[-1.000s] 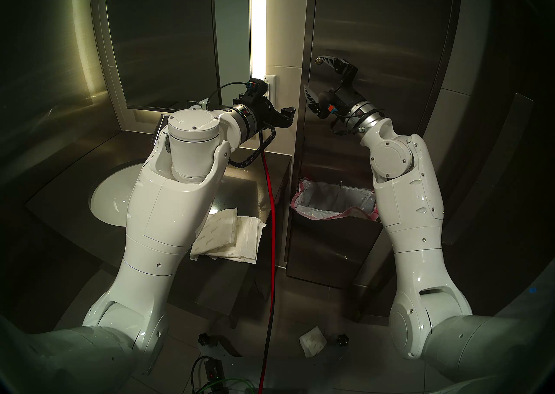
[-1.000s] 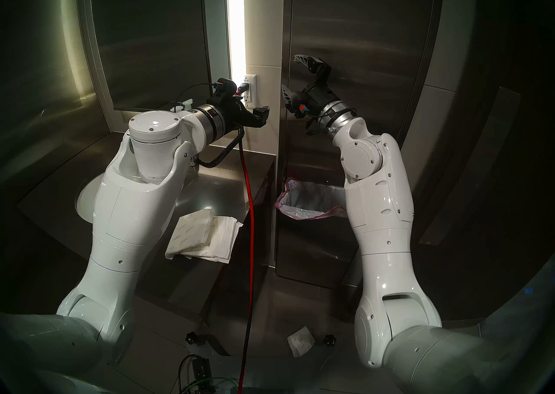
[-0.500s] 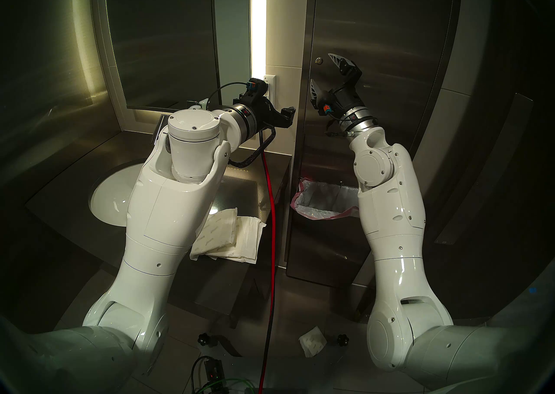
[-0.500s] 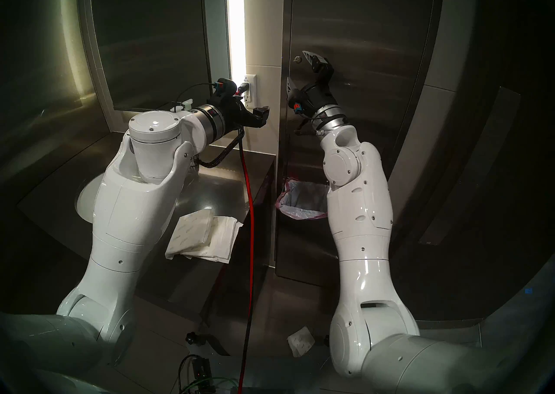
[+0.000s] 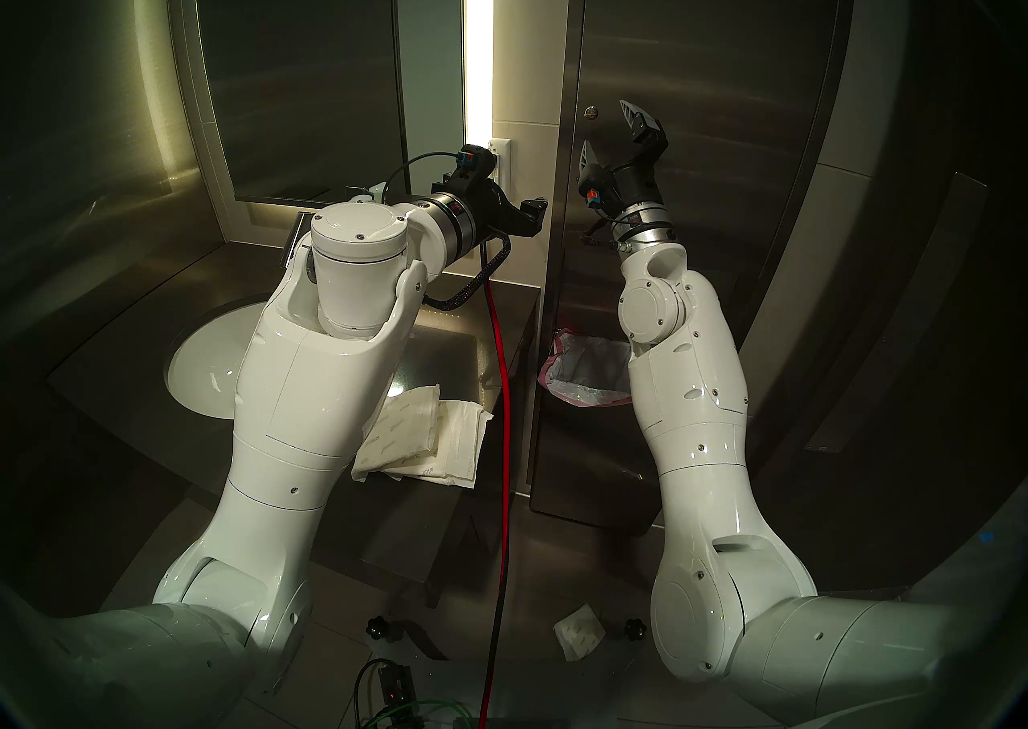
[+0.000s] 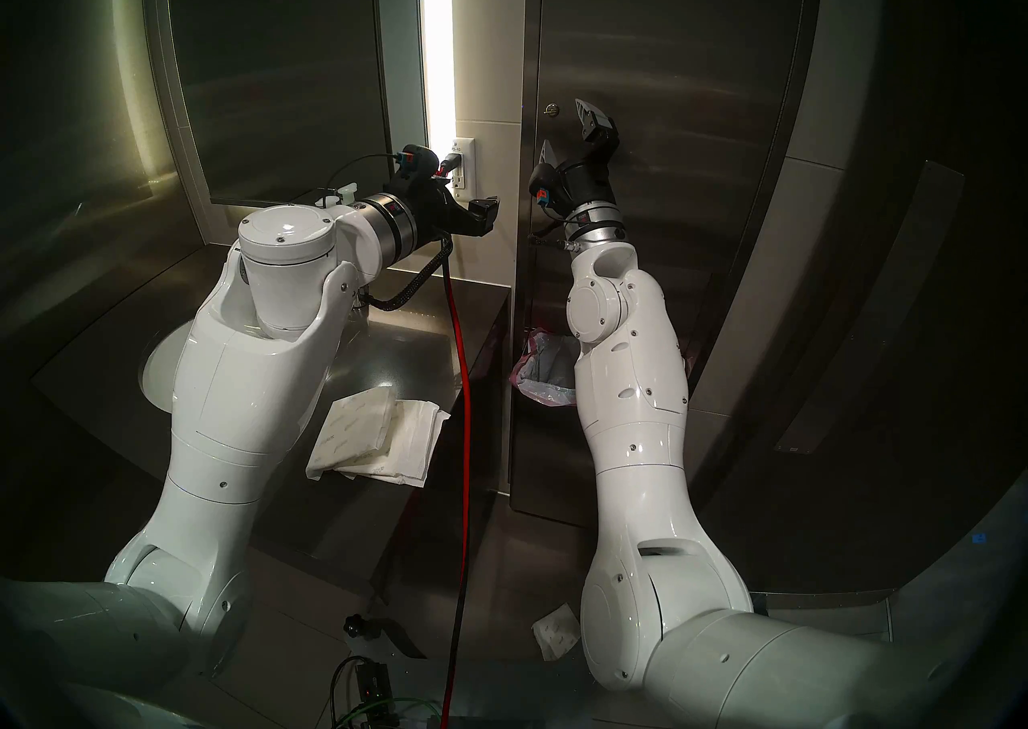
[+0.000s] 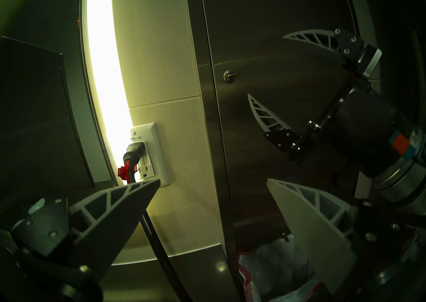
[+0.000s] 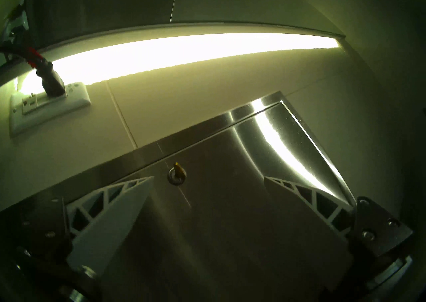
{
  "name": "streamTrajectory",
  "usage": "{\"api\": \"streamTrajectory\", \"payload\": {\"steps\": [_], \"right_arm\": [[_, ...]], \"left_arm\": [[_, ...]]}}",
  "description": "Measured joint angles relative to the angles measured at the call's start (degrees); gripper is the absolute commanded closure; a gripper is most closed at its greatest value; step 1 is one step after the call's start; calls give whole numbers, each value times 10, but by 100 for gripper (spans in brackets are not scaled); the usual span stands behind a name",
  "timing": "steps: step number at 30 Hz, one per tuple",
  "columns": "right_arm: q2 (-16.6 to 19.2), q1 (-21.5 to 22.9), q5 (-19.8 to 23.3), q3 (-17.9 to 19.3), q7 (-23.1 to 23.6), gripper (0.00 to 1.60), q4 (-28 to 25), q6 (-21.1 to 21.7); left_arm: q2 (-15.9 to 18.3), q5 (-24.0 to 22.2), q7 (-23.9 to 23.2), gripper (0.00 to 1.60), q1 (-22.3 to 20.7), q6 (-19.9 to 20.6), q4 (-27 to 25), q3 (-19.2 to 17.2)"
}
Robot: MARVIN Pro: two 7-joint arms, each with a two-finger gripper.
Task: Twist key and open towel dispenser
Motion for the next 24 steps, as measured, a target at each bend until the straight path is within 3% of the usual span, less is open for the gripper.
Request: {"api": "streamTrajectory", "payload": {"steps": [17,24], "right_arm": [[14,51,-12,-5,-12,0,63,-19],[1,70,-12,-3,7,0,65,7]], "left_arm": [[0,0,0,0,0,0,0,0],[0,0,0,0,0,0,0,0]]}}
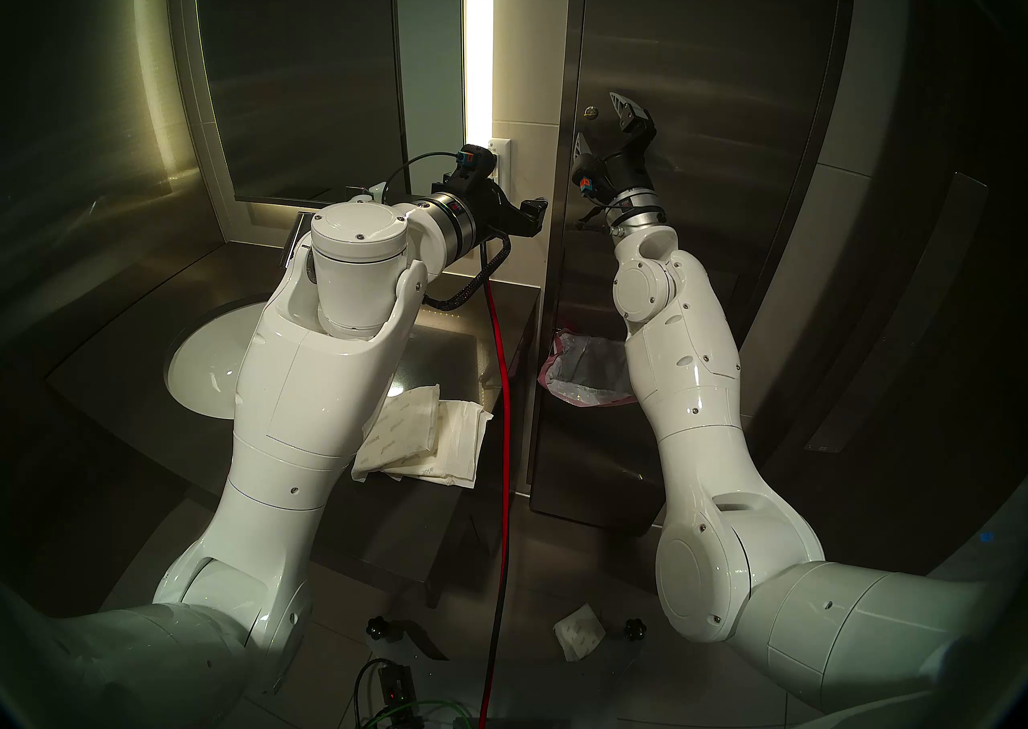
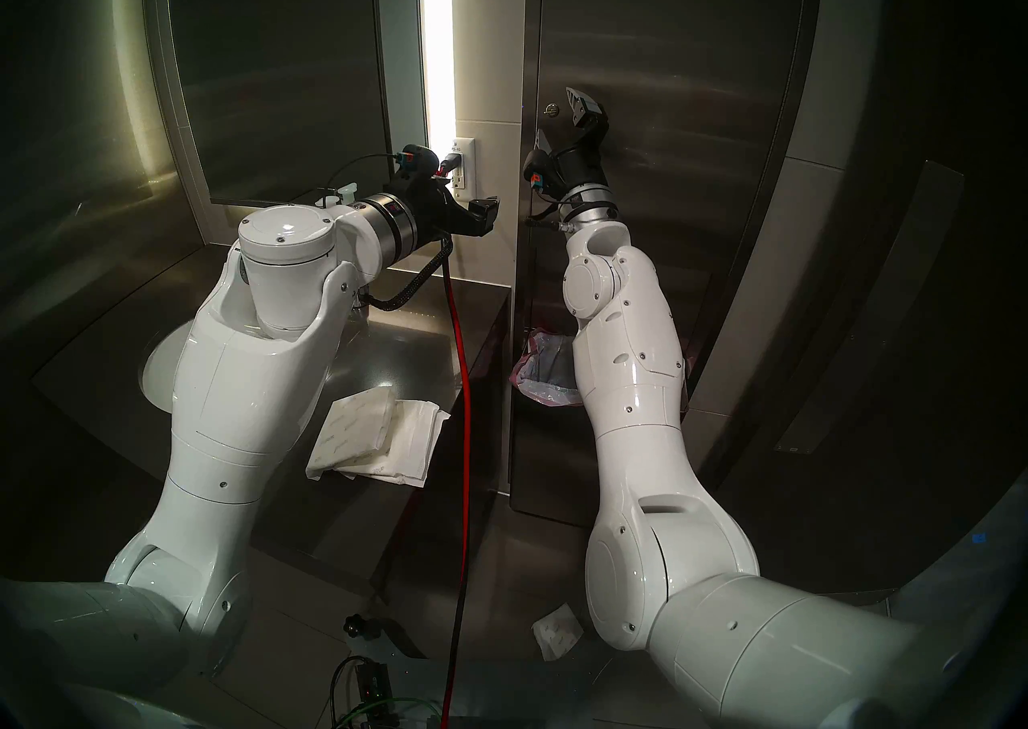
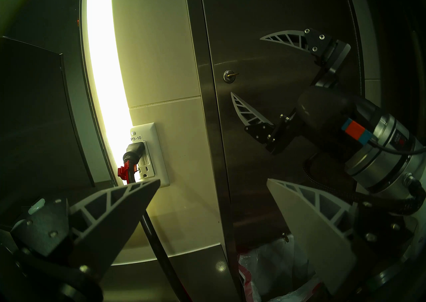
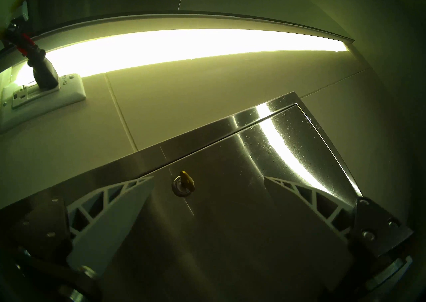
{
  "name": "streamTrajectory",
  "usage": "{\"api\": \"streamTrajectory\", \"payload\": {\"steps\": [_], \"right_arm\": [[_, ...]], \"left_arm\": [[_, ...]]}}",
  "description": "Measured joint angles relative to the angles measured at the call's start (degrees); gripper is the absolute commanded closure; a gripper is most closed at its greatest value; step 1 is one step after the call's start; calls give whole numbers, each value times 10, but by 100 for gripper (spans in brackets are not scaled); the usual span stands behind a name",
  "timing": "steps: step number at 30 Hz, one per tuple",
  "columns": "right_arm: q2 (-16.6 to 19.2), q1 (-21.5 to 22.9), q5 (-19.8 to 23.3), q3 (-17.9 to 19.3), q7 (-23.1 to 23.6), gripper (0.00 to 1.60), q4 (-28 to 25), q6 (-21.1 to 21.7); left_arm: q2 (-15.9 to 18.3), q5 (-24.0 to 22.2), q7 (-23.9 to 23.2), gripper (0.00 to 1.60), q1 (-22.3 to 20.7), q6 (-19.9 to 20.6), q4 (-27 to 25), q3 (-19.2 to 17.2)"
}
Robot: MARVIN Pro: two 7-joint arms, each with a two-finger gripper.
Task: Twist key and open towel dispenser
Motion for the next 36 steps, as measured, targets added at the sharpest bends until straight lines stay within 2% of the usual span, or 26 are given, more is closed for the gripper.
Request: {"api": "streamTrajectory", "payload": {"steps": [15,29,30,33,36], "right_arm": [[-23,28,17,2,38,0,6,32],[-20,27,17,8,31,0,28,39],[-19,27,17,8,29,2,32,39],[-17,28,16,9,27,29,38,39],[-15,28,16,10,23,33,44,36]], "left_arm": [[0,0,0,0,0,0,0,0],[0,0,0,0,0,0,0,0],[0,0,0,0,0,0,0,0],[0,0,0,0,0,0,0,0],[0,0,0,0,0,0,0,0]]}}
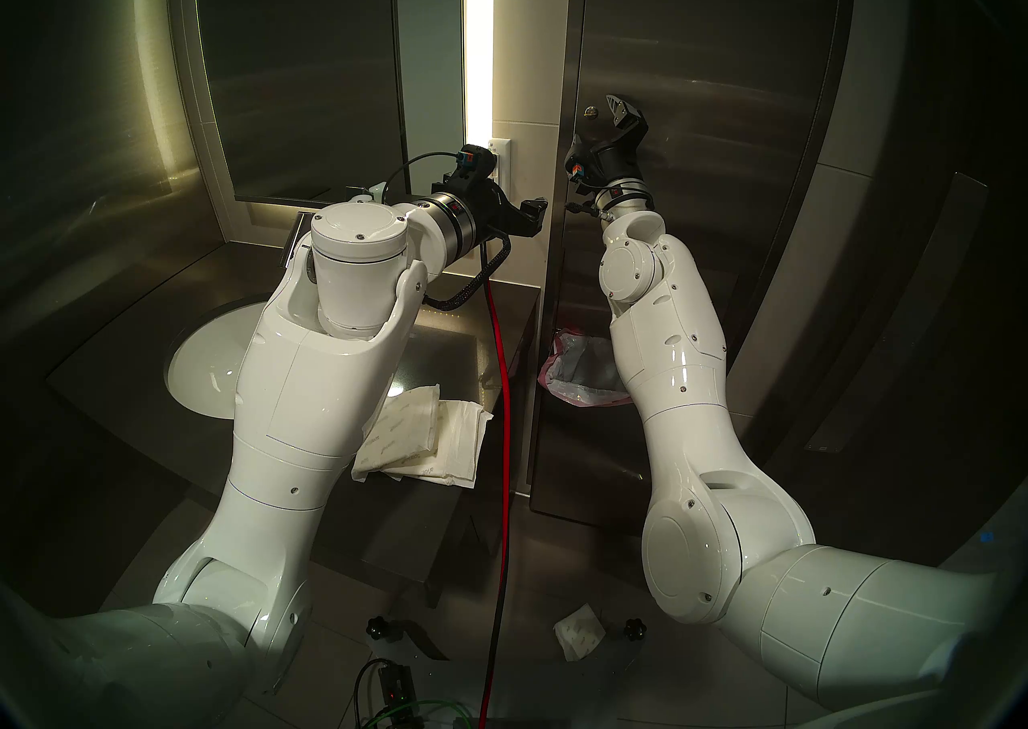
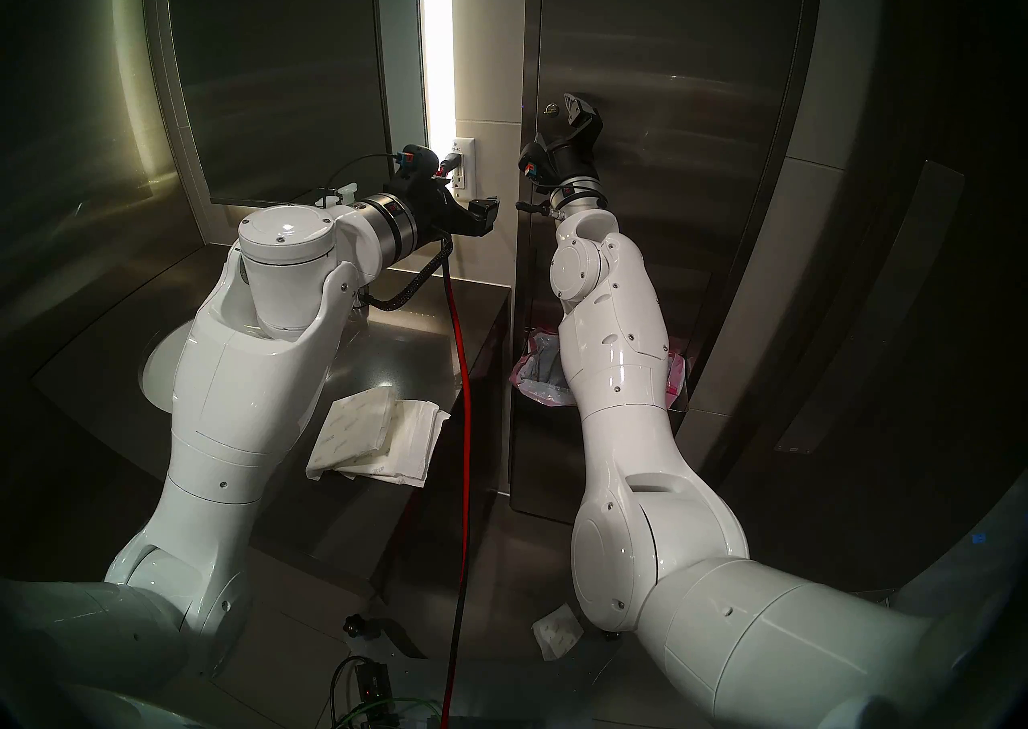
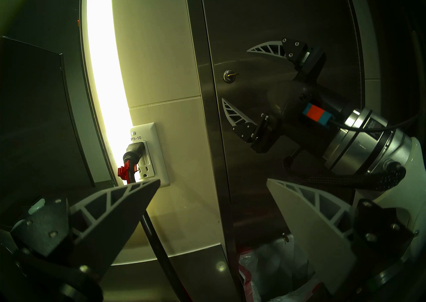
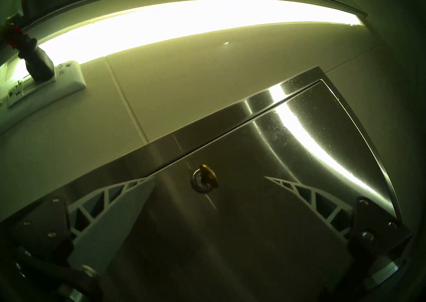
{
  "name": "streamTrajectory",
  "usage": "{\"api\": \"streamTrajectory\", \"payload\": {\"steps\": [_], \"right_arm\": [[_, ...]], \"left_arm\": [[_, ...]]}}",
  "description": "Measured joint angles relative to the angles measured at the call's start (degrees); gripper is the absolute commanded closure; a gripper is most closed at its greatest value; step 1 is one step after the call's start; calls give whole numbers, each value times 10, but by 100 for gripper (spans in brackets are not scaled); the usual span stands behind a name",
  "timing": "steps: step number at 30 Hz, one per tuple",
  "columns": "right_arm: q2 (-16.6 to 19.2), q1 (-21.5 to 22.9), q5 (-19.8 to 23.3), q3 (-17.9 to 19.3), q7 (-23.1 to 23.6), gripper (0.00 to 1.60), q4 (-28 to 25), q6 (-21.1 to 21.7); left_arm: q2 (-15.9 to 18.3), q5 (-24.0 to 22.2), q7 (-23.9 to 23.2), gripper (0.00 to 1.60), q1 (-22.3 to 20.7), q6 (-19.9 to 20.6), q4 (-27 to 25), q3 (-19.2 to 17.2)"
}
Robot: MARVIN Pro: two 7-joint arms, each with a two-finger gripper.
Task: Twist key and open towel dispenser
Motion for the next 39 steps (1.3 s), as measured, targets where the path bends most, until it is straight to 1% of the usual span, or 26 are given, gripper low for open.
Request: {"api": "streamTrajectory", "payload": {"steps": [1,3,4,7,9,11,15,16,18,23,25,27,28,29,30,33,35,39], "right_arm": [[1,0,0,0,-1,33,2,-2],[2,1,0,0,-4,41,4,-6],[3,1,0,0,-4,43,5,-7],[4,3,0,-2,-8,36,10,-12],[5,5,0,-3,-10,41,12,-14],[5,7,0,-4,-13,50,16,-18],[6,11,0,-6,-16,53,21,-22],[6,12,0,-6,-17,58,22,-23],[6,15,0,-6,-18,79,26,-24],[6,20,-1,-6,-21,97,32,-24],[6,21,-1,-6,-22,97,34,-23],[6,22,-1,-6,-23,84,36,-22],[6,23,-1,-6,-24,61,36,-22],[6,24,-1,-5,-25,43,38,-20],[6,25,-1,-5,-25,40,39,-19],[5,28,-1,-4,-28,77,43,-16],[5,29,-1,-3,-30,80,46,-14],[5,32,-1,-2,-33,92,51,-12]], "left_arm": [[0,0,0,0,0,0,0,0],[0,0,0,0,0,0,0,0],[0,0,0,0,0,0,0,0],[0,0,0,0,0,0,0,0],[0,0,0,0,0,0,0,0],[0,0,0,0,0,0,0,0],[0,0,0,0,0,0,0,0],[0,0,0,0,0,0,0,0],[0,0,0,0,0,0,0,0],[0,0,0,0,0,0,0,0],[0,0,0,0,0,0,0,0],[0,0,0,0,0,0,0,0],[0,0,0,0,0,0,0,0],[0,0,0,0,0,0,0,0],[0,0,0,0,0,0,0,0],[0,0,0,0,0,0,0,0],[0,0,0,0,0,0,0,0],[0,0,0,0,0,0,0,0]]}}
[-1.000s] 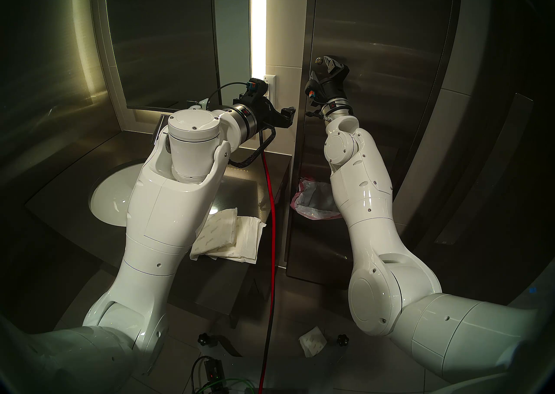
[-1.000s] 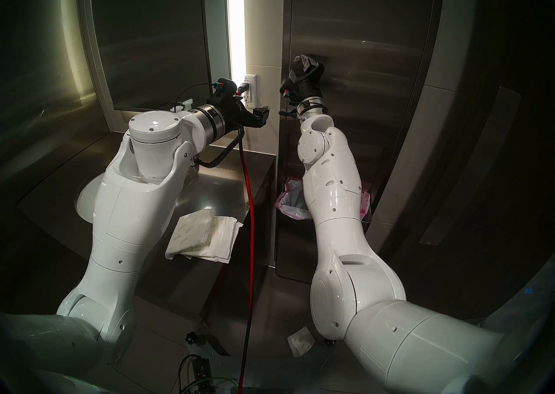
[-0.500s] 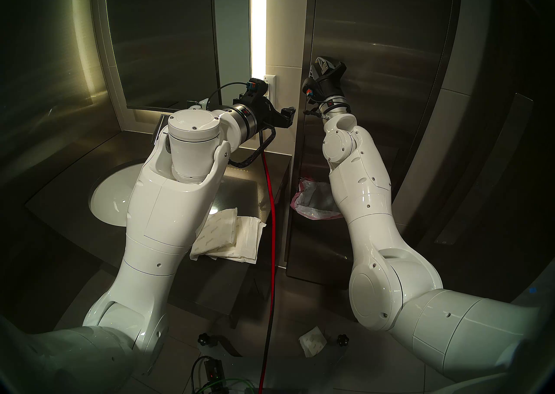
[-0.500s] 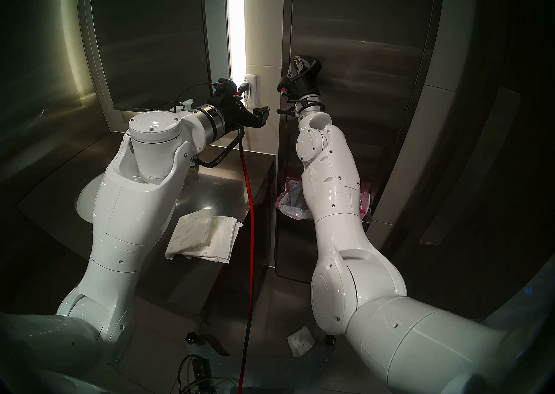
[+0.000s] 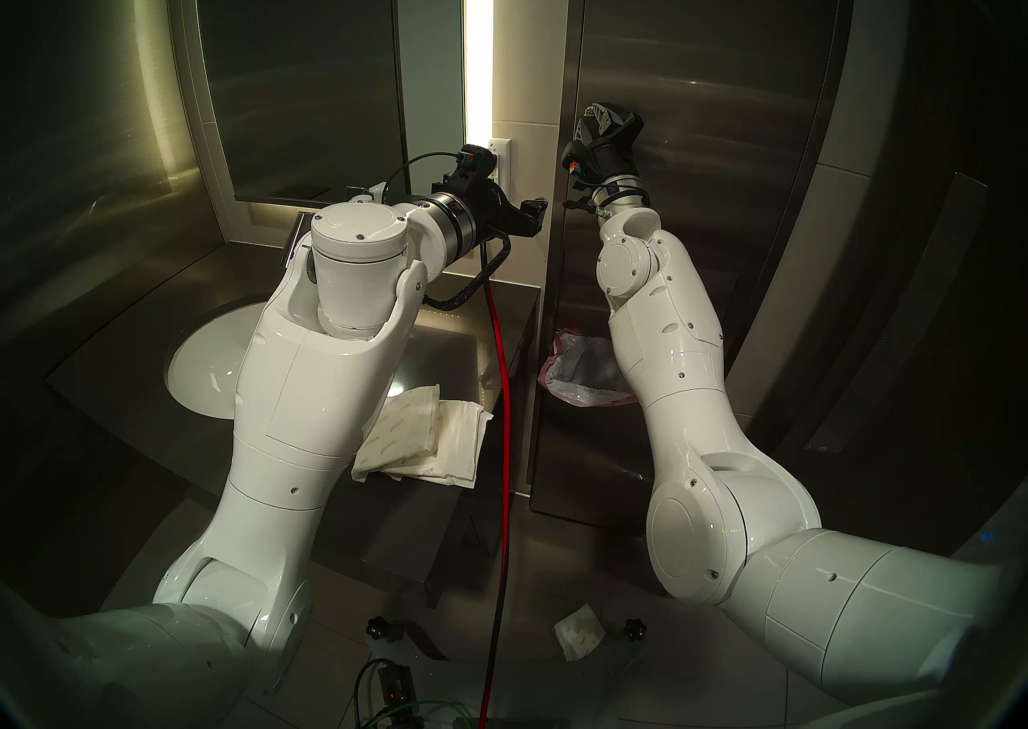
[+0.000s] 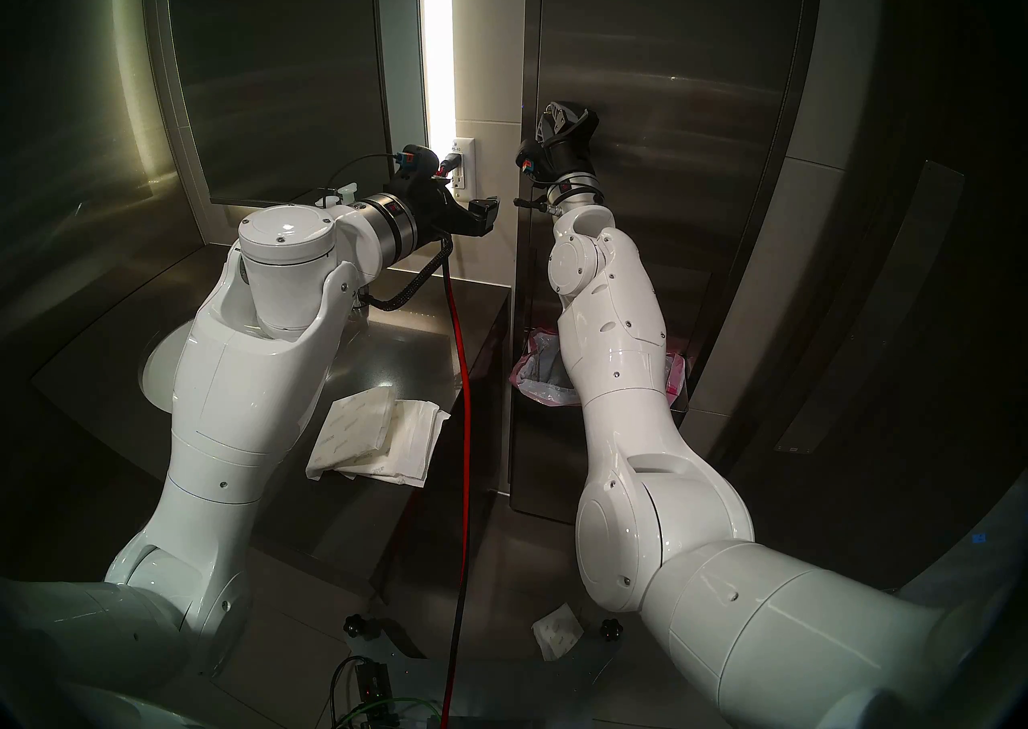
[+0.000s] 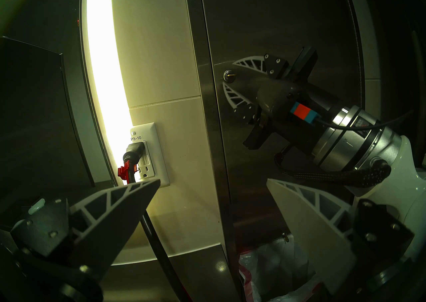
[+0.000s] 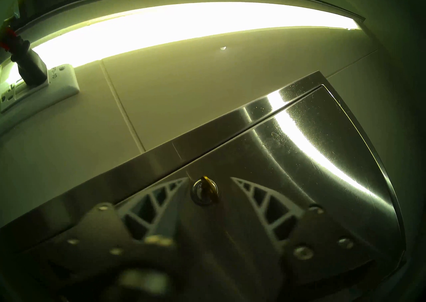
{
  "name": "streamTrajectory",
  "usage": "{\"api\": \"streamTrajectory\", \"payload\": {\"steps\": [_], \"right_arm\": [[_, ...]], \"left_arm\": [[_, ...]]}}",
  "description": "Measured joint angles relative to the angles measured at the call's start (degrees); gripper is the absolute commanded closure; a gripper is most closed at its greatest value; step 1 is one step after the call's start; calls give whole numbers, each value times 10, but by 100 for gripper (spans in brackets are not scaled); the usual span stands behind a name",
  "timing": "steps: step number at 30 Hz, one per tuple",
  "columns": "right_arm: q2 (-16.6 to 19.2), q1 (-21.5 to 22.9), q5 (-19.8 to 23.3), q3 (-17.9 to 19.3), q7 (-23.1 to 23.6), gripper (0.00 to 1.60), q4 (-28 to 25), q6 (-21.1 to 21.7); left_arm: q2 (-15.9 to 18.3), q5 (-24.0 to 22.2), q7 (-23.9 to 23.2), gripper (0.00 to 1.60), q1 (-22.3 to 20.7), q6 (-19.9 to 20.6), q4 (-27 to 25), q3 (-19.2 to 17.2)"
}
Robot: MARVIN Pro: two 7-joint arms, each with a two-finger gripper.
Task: Twist key and open towel dispenser
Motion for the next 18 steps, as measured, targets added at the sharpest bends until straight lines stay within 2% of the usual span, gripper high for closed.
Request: {"api": "streamTrajectory", "payload": {"steps": [4,5,6,8,18], "right_arm": [[0,2,0,0,-2,100,4,1],[0,3,0,0,-3,117,6,1],[0,3,0,0,-3,143,7,2],[-1,6,0,1,-6,157,11,2],[-5,16,4,6,-16,160,30,3]], "left_arm": [[0,0,0,0,0,0,0,0],[0,0,0,0,0,0,0,0],[0,0,0,0,0,0,0,0],[0,0,0,0,0,0,0,0],[0,0,0,0,0,0,0,0]]}}
